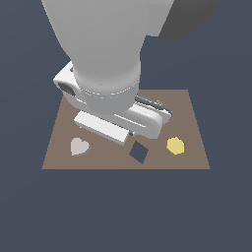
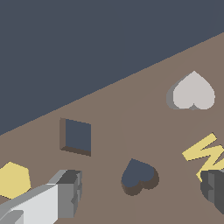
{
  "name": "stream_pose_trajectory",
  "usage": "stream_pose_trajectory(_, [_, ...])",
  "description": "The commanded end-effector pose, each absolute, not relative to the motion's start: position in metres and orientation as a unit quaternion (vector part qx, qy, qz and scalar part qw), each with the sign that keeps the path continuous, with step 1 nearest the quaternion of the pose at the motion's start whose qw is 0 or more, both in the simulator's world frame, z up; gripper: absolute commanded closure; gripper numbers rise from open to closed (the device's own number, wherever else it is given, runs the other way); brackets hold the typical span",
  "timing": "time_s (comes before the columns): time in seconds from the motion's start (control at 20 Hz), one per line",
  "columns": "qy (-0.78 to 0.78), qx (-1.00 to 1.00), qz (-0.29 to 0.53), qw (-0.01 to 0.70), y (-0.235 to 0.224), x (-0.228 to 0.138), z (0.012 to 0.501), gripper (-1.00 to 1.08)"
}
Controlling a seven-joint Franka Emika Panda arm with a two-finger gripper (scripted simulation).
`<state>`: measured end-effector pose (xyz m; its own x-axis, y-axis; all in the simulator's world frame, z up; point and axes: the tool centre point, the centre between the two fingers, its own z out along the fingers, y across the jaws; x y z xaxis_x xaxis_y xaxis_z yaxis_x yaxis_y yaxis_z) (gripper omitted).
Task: Insert a designated object into the corresponding slot on a board.
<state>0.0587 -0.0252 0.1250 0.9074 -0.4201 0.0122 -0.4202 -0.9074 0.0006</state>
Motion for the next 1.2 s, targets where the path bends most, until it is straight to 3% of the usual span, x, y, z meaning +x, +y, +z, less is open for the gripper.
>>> stream_pose_trajectory(0.0, [-0.268, 0.963, 0.005, 0.002, -0.038, 0.067, 0.115, -0.92])
stream_pose_trajectory(0.55, [-0.480, 0.877, 0.002, 0.001, -0.098, 0.087, 0.075, -0.92])
stream_pose_trajectory(1.15, [-0.590, 0.807, 0.000, 0.000, -0.135, 0.084, 0.052, -0.92])
